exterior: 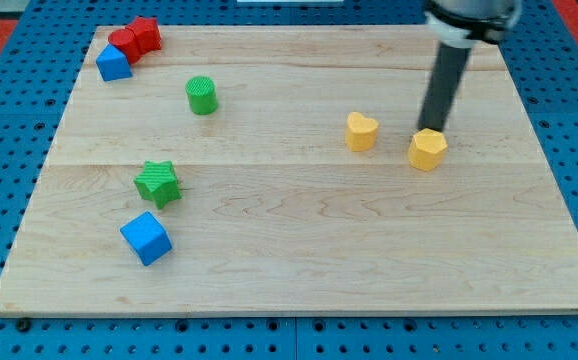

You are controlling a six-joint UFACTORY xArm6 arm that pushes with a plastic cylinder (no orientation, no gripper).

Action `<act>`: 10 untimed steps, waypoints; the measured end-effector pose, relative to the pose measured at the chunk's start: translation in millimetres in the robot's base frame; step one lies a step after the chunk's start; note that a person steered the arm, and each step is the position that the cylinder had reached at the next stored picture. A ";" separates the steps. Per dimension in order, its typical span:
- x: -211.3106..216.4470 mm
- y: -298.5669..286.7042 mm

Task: Separate the blue triangle from the red circle

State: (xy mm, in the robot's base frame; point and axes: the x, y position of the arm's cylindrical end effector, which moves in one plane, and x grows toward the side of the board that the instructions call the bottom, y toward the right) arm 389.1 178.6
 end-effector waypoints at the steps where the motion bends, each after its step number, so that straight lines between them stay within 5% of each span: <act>1: -77.2 -20.9; 3: -151.4 -211.2; 5: -153.0 -358.1; 10: -95.8 -415.4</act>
State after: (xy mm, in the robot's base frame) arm 293.4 -236.7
